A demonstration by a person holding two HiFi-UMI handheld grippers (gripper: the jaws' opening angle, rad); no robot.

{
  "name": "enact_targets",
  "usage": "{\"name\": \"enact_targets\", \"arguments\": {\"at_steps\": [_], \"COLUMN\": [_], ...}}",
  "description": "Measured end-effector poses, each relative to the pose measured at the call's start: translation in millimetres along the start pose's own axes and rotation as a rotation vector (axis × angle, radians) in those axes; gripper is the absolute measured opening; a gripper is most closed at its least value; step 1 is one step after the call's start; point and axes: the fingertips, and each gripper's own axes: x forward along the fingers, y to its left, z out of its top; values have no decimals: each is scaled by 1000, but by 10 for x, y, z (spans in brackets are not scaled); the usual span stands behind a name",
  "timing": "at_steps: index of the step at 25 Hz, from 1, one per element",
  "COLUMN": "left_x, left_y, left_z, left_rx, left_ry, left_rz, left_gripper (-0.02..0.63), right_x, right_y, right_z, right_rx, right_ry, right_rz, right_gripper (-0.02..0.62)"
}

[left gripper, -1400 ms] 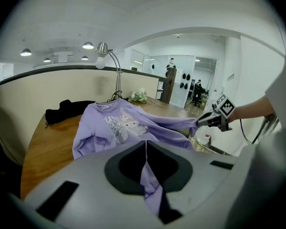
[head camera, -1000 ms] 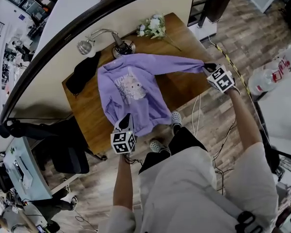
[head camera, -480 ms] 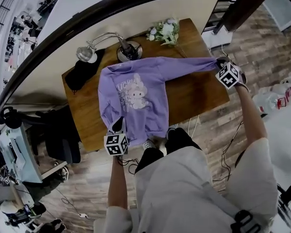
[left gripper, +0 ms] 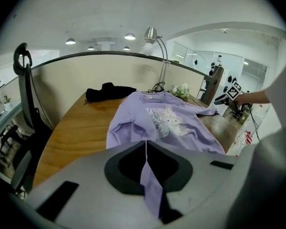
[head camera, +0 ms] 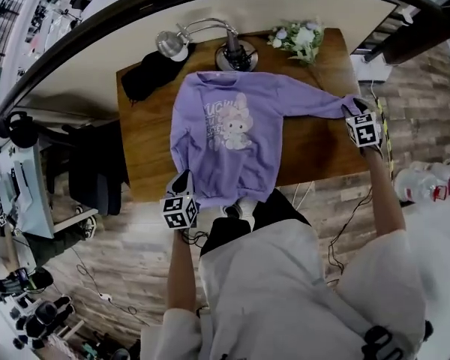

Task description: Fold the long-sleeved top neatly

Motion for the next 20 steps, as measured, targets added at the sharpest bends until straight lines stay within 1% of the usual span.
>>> {"name": "enact_targets", "arguments": {"at_steps": [2,5,7,10,12,14,17,18,20], "left_x": [-90,-214,-293,-392,-438,-470,-502,-495,-460], "left_y": [181,438,566,645,606,501,324,290,247], "left_z": [-112,-308,-469,-742,-928,-1116,-1411,-1503,-1664], "left_rx": [-23,-51,-71,-108,-127,-140,-163,-169,-168], "left_ry": [-4,-2,4,14,20,27,41,49,69], "left_rz": [27,52,52,29,-1,-41,-90,-97,-101], "left_gripper": [26,26,28,29,29,31,34,45,104], "right_x": [-50,-162,-257,-350,-368,-357,-327,-313,-271], "right_y": [611,1662,2361,3360,3901,4269,4561,4617,4701], "right_z": [262,611,780,892,854,795,660,614,533], "right_rx": [-11,-79,-125,-191,-221,-235,-244,-241,-241], "right_ry": [-61,-132,-167,-183,-166,-147,-100,-82,-50], "right_rz": [95,249,349,485,551,594,634,645,660], "right_gripper": [189,189,187,181,181,178,167,167,166]}}
